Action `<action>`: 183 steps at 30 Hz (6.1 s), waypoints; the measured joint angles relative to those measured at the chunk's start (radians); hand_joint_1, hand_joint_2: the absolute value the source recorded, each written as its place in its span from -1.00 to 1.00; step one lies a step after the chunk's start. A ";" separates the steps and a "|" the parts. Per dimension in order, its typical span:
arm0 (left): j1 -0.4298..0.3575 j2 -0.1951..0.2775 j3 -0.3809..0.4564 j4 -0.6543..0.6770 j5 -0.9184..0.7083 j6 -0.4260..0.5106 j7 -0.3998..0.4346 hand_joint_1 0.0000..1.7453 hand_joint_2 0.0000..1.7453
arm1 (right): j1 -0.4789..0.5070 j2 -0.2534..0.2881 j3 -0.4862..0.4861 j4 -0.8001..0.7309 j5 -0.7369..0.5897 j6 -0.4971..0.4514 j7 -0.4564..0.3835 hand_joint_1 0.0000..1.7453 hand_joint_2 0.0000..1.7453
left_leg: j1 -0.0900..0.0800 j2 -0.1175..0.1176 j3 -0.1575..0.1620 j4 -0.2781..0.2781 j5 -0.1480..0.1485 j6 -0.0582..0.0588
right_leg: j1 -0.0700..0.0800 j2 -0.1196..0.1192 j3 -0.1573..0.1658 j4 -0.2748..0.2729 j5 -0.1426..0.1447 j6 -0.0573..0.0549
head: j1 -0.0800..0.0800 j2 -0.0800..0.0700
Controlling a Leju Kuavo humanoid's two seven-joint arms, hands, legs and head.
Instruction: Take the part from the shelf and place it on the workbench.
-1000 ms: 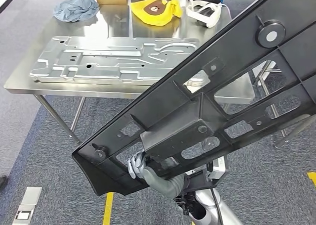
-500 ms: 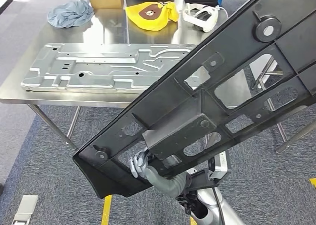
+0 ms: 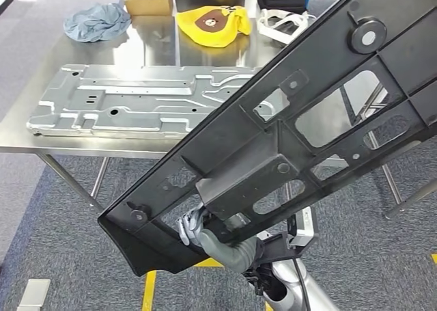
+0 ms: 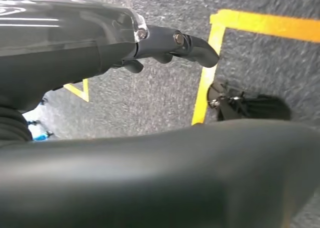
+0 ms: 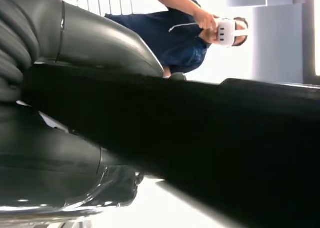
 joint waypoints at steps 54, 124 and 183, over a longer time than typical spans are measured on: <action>0.004 0.001 0.033 0.000 -0.041 0.013 0.033 -1.00 1.00 | 0.023 0.000 -0.023 -0.014 0.014 -0.006 -0.002 1.00 1.00 | 0.014 -0.001 -0.063 0.169 -0.054 -0.052 | 0.001 -0.001 -0.034 0.005 0.044 -0.035 | 0.002 0.000; 0.003 -0.009 0.053 0.000 -0.092 0.020 0.031 -1.00 1.00 | -0.044 0.008 -0.024 -0.017 0.161 -0.136 0.000 1.00 1.00 | 0.004 -0.006 0.000 0.005 -0.001 -0.046 | 0.007 -0.001 -0.013 -0.003 0.026 -0.027 | 0.005 0.000; -0.014 -0.017 0.051 0.000 -0.294 -0.030 0.041 -1.00 1.00 | -0.620 0.231 0.056 0.679 1.385 -0.672 0.521 1.00 1.00 | 0.008 -0.005 0.004 0.005 -0.003 -0.040 | 0.011 -0.001 -0.007 -0.010 0.028 -0.018 | 0.008 0.000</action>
